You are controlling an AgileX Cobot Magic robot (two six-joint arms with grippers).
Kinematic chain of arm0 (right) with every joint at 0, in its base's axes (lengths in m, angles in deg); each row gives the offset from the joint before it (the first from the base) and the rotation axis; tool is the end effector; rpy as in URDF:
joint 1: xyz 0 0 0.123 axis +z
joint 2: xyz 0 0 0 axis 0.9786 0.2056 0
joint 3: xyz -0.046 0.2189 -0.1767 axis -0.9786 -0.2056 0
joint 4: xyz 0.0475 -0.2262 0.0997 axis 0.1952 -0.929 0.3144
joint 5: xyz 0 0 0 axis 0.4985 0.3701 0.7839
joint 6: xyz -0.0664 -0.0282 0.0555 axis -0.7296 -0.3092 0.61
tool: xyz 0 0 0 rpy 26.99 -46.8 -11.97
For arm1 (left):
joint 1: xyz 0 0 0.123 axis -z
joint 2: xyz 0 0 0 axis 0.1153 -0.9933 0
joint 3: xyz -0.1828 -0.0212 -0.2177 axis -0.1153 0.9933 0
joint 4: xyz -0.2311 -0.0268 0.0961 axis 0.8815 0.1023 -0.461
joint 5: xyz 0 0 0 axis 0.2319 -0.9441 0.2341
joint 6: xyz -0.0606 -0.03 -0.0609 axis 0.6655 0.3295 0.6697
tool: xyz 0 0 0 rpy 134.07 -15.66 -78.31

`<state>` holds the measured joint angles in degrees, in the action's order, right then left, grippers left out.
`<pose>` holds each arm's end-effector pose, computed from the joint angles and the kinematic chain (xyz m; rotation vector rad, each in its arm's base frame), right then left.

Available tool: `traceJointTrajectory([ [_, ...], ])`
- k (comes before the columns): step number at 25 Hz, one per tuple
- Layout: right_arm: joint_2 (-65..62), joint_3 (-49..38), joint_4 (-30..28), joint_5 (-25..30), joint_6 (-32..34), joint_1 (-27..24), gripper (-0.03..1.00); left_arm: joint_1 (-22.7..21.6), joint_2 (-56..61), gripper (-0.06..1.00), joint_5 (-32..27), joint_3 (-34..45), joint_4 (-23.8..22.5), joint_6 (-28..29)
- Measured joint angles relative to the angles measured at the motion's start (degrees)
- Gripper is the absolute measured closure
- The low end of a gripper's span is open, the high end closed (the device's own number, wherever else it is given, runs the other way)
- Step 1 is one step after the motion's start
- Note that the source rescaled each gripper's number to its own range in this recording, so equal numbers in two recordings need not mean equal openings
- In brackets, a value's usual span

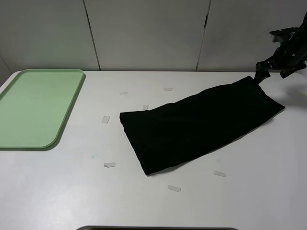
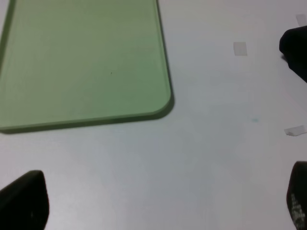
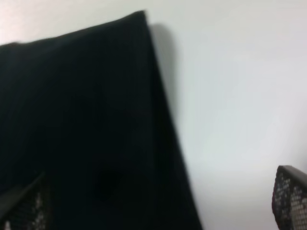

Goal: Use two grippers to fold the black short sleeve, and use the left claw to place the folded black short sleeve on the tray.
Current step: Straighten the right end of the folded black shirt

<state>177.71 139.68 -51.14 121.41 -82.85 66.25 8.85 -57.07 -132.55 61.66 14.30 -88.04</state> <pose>0.4805 -0.0955 0.1589 -0.2492 2.7899 -0.0542 -0.0055 0.0016 0.2757 0.0562 2.0391 0.0072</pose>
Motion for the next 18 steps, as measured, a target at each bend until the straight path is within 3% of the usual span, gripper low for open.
traceJointTrajectory([
  [18, 6.87, 0.05, 8.05, -1.19, -9.4, -0.59, -0.03, 0.0, 0.0, -0.06, 0.0, 0.0, 0.0, 0.0],
])
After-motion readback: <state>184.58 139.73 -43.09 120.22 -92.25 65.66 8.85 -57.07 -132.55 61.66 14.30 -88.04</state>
